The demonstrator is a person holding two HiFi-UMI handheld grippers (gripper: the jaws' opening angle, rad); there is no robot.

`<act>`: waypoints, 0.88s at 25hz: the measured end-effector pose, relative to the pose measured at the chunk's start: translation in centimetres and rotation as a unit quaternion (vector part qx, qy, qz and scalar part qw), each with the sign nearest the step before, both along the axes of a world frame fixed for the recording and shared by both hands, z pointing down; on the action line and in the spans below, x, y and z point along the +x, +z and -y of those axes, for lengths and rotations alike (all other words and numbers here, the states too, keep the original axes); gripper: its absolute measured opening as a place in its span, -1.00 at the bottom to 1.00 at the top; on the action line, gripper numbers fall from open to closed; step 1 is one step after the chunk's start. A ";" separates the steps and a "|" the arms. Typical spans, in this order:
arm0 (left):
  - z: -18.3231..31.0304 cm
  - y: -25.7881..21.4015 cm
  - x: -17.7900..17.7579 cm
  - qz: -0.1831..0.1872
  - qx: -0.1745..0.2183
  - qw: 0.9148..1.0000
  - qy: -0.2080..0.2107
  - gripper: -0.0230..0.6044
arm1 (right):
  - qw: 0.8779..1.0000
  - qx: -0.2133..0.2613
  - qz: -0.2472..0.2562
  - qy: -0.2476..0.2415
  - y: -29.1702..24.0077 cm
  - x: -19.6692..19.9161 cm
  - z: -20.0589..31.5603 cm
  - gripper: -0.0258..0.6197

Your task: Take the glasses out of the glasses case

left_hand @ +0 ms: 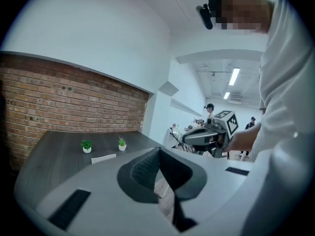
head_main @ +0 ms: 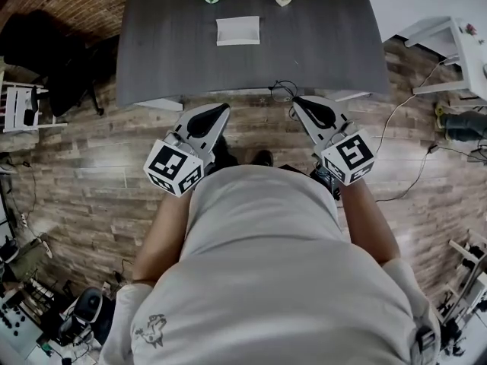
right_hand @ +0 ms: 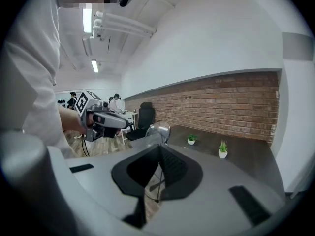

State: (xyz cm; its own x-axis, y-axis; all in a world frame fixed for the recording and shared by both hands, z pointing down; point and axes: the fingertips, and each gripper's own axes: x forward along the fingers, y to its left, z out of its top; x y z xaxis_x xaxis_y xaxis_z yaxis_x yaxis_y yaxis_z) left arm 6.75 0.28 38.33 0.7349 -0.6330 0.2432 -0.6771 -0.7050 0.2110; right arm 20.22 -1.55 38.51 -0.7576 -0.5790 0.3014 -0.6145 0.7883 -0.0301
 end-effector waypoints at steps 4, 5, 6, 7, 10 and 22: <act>-2.0 -0.2 0.9 0.006 -0.003 1.000 -0.007 -0.89 | 1.000 -0.003 0.005 -0.011 0.1 1.0 -1.4 -0.88; -2.6 -0.3 1.0 0.006 -0.004 1.000 -0.008 -0.89 | 1.000 -0.004 0.007 -0.012 0.1 1.1 -1.9 -0.88; -3.2 -0.2 1.1 0.006 -0.006 1.000 -0.009 -0.89 | 1.000 -0.004 0.008 -0.012 0.2 1.2 -2.3 -0.88; -3.7 -0.1 1.1 0.006 -0.007 1.000 -0.010 -0.89 | 1.000 -0.004 0.010 -0.012 0.2 1.3 -2.6 -0.88; -4.7 0.0 0.8 0.006 -0.006 1.000 -0.010 -0.89 | 1.000 -0.001 0.014 -0.009 0.0 1.1 -3.5 -0.88; -8.4 -1.5 -4.4 -0.015 0.013 1.000 -0.008 -0.89 | 1.000 0.014 0.006 0.001 -1.4 -3.5 -7.9 -0.88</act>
